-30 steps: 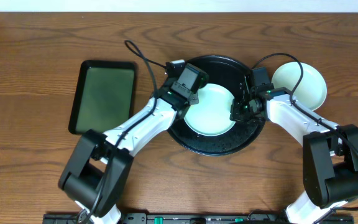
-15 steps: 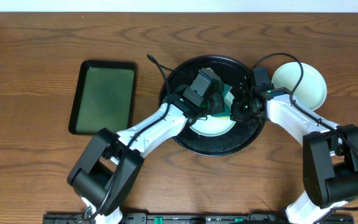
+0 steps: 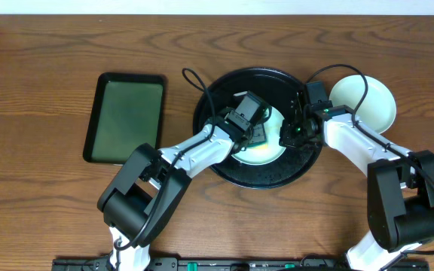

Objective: Clean dirty plates on tray and stack at the side
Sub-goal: 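Scrub the green plate with the sponge while the right gripper holds its rim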

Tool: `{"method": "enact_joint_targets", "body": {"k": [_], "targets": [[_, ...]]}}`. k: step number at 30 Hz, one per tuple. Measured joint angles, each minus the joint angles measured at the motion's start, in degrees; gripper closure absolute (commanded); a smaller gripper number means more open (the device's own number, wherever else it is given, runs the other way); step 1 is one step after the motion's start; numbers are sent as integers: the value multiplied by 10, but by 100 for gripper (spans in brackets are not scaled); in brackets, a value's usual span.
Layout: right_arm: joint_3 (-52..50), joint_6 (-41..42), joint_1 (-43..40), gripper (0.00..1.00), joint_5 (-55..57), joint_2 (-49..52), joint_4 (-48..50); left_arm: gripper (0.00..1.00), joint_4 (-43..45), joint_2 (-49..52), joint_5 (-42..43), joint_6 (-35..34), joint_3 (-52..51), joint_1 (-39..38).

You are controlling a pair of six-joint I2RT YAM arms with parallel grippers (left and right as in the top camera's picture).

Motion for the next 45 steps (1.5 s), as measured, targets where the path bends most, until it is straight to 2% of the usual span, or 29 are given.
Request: {"method": "enact_joint_targets", "body": {"k": [4,9,15,20,23,26,30,33,40,45], "targets": [[0,0,0,99,-1,0,0,92,-24,0,-99,38,2,-5],[0,0,0,99,-1,0,-1,92,-48,0,-184,71,2,-7],[0,-3,0,99,-1,0,-1,92,-60,-16,-228,84,2,-7],[7,-22,0,99,2,0,-20,92,-67,-72,-260,88,-1,7],[18,-34,0,99,10,2,-46,92,-64,-124,-220,88,-1,30],[26,-43,0,99,14,4,-54,92,-48,-158,-123,85,-1,53],[27,-49,-1,99,14,4,-55,92,-27,-153,23,67,-1,56],[27,-51,-1,99,14,4,-55,92,-22,-129,90,50,-1,37],[27,-53,-1,99,14,4,-59,92,-5,-62,151,21,-1,-9],[27,-55,-1,99,14,4,-59,92,-3,-30,141,10,-1,-7]]}}
